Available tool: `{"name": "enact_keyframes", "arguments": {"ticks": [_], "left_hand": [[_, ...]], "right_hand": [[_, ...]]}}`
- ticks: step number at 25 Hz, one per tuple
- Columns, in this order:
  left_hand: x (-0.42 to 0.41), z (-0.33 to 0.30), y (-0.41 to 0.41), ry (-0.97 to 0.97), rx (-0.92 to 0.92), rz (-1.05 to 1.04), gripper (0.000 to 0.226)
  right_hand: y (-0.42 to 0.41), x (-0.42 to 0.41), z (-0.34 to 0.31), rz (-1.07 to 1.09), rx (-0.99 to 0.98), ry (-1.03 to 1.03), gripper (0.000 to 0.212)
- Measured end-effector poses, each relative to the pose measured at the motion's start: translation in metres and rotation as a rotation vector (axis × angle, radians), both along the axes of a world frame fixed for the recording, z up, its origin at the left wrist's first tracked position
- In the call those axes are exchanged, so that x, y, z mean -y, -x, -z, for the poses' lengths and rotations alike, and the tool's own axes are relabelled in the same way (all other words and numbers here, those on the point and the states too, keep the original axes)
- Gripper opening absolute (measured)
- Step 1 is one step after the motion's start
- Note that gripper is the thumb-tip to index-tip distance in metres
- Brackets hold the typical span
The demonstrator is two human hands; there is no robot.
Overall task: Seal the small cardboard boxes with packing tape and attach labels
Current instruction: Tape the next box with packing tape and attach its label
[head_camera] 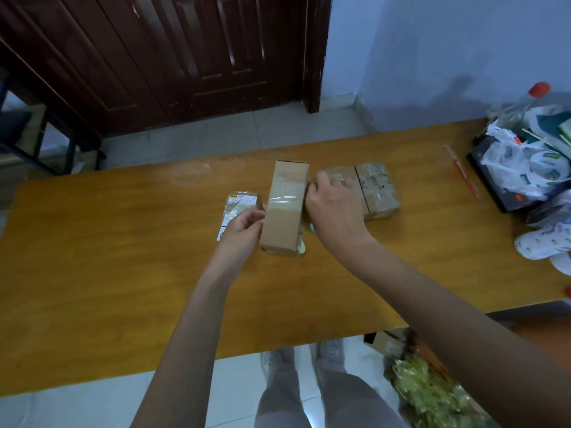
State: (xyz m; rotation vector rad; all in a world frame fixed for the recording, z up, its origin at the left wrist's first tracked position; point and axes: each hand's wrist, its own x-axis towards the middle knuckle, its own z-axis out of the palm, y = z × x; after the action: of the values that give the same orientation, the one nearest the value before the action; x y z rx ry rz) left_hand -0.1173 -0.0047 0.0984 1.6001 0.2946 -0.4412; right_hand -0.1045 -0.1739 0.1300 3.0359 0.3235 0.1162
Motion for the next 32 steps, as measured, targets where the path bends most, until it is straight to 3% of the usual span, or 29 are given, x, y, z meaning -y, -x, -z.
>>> {"name": "enact_keyframes", "arguments": {"ticks": [3,5,6,8,11,16,18,20,22,32], "left_hand": [[0.005,-0.012,-0.001,0.133,-0.194,0.098,0.029],[0.019,-0.004,0.005,-0.047,-0.183,0.185,0.054],[0.027,0.004,0.009,-0.144,-0.159,0.136,0.062],[0.038,0.015,0.017,-0.146,-0.13,-0.051,0.055],[0.029,0.027,0.018,0.043,-0.127,-0.138,0.05],[0.017,0.021,0.011,0.102,-0.131,-0.089,0.056],[0.002,0.018,0.002,0.11,-0.102,-0.119,0.059],[-0.022,0.015,-0.007,0.071,-0.067,-0.153,0.062],[-0.035,0.015,-0.012,0.109,-0.07,-0.131,0.063],[-0.045,0.022,-0.006,0.302,-0.065,-0.116,0.061]], "right_hand": [[-0.001,-0.001,-0.005,-0.009,-0.018,0.042,0.026],[-0.002,-0.005,-0.011,-0.025,-0.052,0.057,0.031],[-0.002,-0.008,-0.012,-0.05,-0.059,0.056,0.037],[-0.001,-0.006,-0.014,-0.114,-0.056,0.018,0.045],[-0.005,0.028,-0.014,-0.077,-0.047,-0.275,0.04],[0.0,0.048,0.003,0.045,-0.066,-0.73,0.031],[-0.004,0.054,0.0,0.0,0.079,-0.601,0.034],[-0.011,0.068,-0.005,-0.045,0.239,-0.256,0.037],[-0.014,0.073,-0.003,-0.044,0.216,-0.118,0.038],[-0.017,0.051,0.016,-0.026,0.115,-0.125,0.039]]}}
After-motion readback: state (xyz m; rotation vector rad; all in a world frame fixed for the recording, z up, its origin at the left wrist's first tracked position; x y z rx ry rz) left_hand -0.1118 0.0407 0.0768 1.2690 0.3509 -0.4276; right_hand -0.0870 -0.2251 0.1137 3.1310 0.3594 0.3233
